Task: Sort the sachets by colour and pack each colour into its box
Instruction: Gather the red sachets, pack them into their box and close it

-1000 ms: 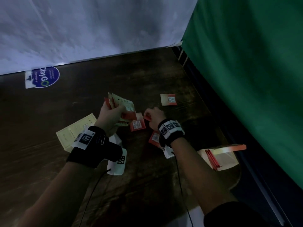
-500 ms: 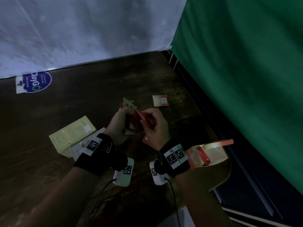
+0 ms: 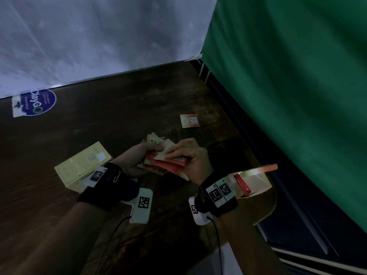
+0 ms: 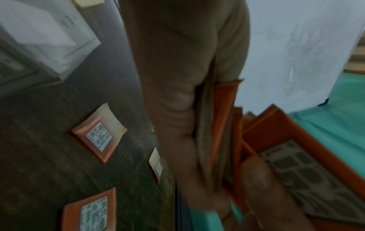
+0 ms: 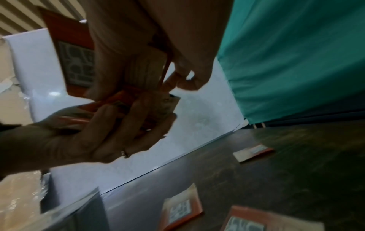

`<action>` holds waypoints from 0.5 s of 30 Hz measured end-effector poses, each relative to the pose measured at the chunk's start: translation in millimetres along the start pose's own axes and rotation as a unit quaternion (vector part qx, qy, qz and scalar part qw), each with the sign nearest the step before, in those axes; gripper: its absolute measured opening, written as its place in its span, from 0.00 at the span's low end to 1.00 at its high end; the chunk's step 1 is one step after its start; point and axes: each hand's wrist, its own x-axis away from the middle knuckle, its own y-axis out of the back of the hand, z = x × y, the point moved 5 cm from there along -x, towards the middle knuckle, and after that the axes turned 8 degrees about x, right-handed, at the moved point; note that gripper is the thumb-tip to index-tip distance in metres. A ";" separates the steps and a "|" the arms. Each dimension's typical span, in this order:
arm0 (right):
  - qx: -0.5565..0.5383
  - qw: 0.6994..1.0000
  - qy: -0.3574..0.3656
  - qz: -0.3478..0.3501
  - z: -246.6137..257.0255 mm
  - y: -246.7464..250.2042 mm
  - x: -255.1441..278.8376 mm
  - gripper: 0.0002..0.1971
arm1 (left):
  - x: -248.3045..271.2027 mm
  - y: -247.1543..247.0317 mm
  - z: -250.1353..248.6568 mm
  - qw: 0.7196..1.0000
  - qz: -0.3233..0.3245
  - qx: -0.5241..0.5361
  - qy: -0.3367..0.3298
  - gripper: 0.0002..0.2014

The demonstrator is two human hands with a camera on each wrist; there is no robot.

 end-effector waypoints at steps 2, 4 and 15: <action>0.018 1.000 -0.001 0.020 -2.4 1.8 -0.1 0.17 | -1.4 -0.8 -1.9 1.000 -0.007 0.009 -0.024 0.19; 0.042 0.998 0.008 0.042 -4.2 3.2 1.2 0.20 | -2.2 -2.5 -4.6 0.998 -0.014 0.022 -0.055 0.18; 0.105 0.982 -0.081 -0.138 -3.6 30.7 -1.9 0.22 | 6.4 -15.6 -16.0 0.963 -0.125 0.006 -0.237 0.22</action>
